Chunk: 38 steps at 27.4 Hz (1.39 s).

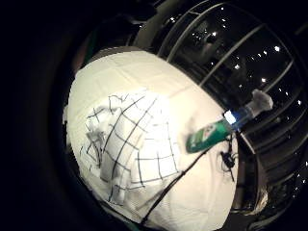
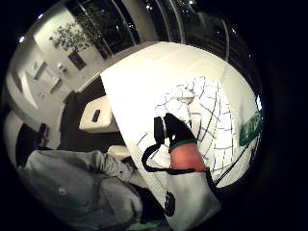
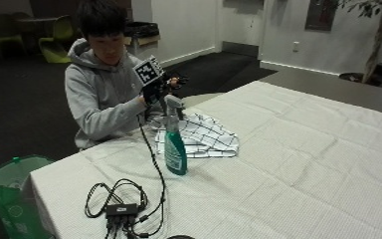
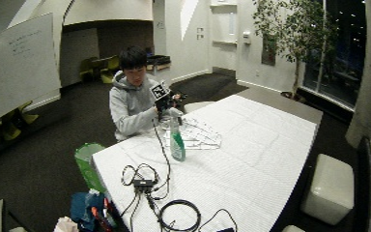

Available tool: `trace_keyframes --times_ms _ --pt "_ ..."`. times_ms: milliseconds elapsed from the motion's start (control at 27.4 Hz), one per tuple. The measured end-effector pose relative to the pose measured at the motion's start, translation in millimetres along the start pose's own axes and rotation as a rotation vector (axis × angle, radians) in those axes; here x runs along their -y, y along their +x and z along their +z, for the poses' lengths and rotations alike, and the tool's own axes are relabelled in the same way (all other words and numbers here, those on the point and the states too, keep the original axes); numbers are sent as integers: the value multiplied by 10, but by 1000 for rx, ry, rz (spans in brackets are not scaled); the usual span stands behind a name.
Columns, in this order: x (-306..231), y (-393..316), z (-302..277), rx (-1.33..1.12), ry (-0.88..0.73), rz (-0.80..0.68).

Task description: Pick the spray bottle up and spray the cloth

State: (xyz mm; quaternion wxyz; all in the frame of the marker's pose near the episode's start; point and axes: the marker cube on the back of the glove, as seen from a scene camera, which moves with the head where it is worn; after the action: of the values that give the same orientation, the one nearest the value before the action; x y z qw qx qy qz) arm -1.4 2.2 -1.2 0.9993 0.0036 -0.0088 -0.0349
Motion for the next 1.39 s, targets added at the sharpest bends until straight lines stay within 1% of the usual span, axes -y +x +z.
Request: trace_keyframes --times_ms 110,256,438,548,731,1023,1242,1388 --pt "-42 -39 -9 3 7 -85" --pt "-32 -112 -39 21 26 10" --pt "-61 -143 -88 31 83 42" --pt "-110 -144 -140 42 146 53" --pt "-236 -29 -229 45 295 93" --pt "-589 378 -288 87 467 275" --pt "-846 698 -197 162 523 464" --pt "-867 917 -98 224 539 575"
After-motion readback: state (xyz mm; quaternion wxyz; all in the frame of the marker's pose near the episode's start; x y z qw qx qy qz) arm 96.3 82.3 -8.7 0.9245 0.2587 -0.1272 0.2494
